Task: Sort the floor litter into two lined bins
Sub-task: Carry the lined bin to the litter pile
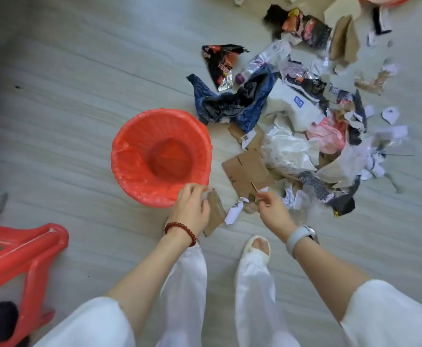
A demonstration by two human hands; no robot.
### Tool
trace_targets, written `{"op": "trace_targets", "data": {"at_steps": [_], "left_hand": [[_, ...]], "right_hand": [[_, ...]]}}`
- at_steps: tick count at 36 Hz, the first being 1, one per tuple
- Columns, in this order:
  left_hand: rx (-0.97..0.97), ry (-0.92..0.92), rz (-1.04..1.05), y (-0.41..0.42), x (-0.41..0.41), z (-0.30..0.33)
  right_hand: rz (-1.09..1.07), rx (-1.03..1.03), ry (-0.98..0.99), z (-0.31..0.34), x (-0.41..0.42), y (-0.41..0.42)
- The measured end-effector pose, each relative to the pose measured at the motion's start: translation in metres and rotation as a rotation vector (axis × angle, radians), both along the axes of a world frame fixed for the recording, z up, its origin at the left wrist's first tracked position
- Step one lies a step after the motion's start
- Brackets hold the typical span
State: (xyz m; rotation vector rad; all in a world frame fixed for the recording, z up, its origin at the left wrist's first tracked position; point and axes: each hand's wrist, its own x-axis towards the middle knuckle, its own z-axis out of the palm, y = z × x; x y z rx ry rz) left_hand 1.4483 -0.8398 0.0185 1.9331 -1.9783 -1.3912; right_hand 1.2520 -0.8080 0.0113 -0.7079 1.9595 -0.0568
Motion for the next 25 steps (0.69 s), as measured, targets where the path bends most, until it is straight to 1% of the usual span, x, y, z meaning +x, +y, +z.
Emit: {"op": "trace_targets", "data": {"at_steps": [3, 6, 9, 14, 18, 22, 23, 25], "left_hand": [[0.089, -0.054, -0.075, 0.033, -0.025, -0.019], [0.137, -0.104, -0.088, 0.061, -0.048, -0.052], [0.165, -0.112, -0.106, 0.083, -0.072, -0.107], [0.189, -0.128, -0.217, 0.105, -0.108, -0.210], [0.147, -0.205, -0.400, 0.106, -0.131, -0.283], [0.010, -0.400, -0.611, 0.111, -0.144, -0.332], [-0.020, -0.414, -0.638, 0.114, -0.145, -0.343], [-0.072, -0.362, -0.645, 0.119, -0.145, -0.361]], "right_hand": [[-0.052, 0.017, 0.015, -0.019, -0.030, 0.036], [-0.063, 0.022, 0.027, -0.052, -0.060, 0.070], [0.013, -0.023, 0.058, -0.098, -0.088, 0.097], [0.163, -0.091, 0.135, -0.177, -0.130, 0.136], [0.337, -0.232, 0.311, -0.239, -0.160, 0.147], [0.476, -0.305, 0.484, -0.288, -0.177, 0.144], [0.503, -0.312, 0.540, -0.299, -0.180, 0.144], [0.536, -0.299, 0.599, -0.319, -0.184, 0.143]]}}
